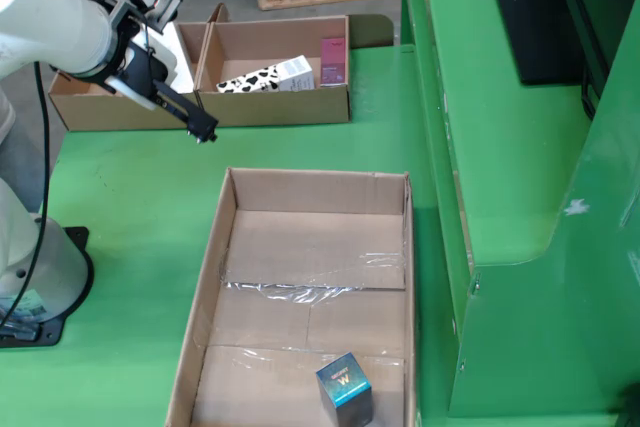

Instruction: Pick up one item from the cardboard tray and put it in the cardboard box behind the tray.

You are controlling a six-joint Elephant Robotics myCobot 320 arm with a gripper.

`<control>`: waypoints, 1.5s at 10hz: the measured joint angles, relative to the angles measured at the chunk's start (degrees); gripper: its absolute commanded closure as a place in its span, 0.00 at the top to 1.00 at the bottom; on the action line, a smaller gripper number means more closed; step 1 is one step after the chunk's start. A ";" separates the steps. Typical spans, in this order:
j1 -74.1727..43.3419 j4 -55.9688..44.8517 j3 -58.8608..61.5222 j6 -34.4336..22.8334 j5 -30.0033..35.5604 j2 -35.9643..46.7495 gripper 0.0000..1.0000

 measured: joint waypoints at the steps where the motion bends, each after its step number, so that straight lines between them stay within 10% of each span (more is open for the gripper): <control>1: -2.20 0.61 0.00 -0.09 0.17 -0.26 1.00; 15: -18.62 34.89 -0.36 12.31 -0.18 -14.67 1.00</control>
